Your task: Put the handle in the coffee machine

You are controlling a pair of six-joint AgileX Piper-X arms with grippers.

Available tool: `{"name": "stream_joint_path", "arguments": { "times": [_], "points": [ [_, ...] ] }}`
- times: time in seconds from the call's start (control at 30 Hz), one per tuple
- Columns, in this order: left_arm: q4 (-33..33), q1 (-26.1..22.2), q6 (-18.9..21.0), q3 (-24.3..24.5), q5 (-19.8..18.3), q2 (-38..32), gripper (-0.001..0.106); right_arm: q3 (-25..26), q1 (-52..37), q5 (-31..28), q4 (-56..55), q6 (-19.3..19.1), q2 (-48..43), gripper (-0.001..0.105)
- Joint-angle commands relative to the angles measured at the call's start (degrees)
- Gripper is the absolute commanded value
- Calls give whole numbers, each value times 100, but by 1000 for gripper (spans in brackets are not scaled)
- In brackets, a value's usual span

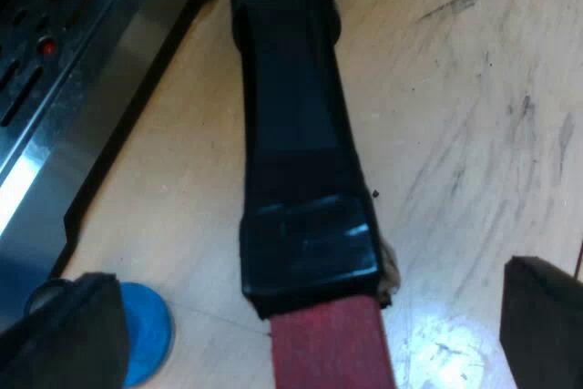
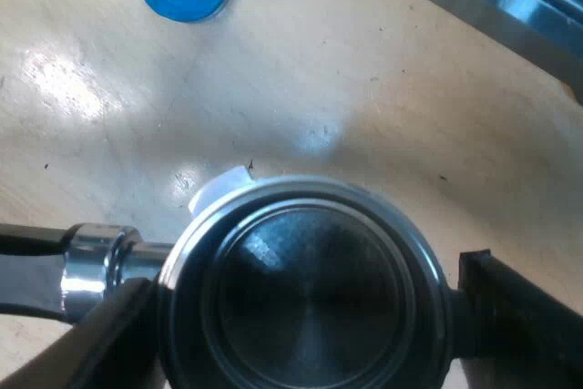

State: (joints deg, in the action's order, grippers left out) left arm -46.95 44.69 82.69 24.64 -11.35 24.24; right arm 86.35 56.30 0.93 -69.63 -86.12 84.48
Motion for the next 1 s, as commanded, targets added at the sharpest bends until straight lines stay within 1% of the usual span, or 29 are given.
{"name": "stream_joint_path", "arguments": {
  "times": [0.03,0.17,0.2,0.27,0.3,0.33,0.43,0.47,0.53,0.63,0.7,1.0],
  "points": [
    [73,28,-47,-43,0,142,83,111,-12,112,32,-5,-115,0],
    [84,28,-47,-41,0,344,82,111,-12,112,32,-5,-115,0],
    [84,28,-47,-41,0,394,80,111,-12,112,32,-5,-115,0],
    [84,28,-47,-41,0,432,69,111,-12,112,32,-5,-115,0],
    [84,28,-47,-41,0,432,67,111,-12,112,32,-5,-115,0],
    [84,28,-47,-41,0,431,55,111,-12,112,32,-5,-115,0],
    [64,28,-47,6,0,431,34,111,-12,112,32,-5,-115,0],
    [55,28,-47,15,0,431,32,111,-12,112,32,-5,-115,0],
    [54,28,-47,33,0,431,21,111,-12,112,32,-5,-115,0],
    [54,28,-47,28,0,431,13,111,-12,112,32,-5,-115,0],
    [54,28,-47,28,0,431,11,111,-12,112,32,-5,-115,0],
    [54,28,-47,28,0,431,11,111,-12,102,32,-5,-115,0]
  ]
}}
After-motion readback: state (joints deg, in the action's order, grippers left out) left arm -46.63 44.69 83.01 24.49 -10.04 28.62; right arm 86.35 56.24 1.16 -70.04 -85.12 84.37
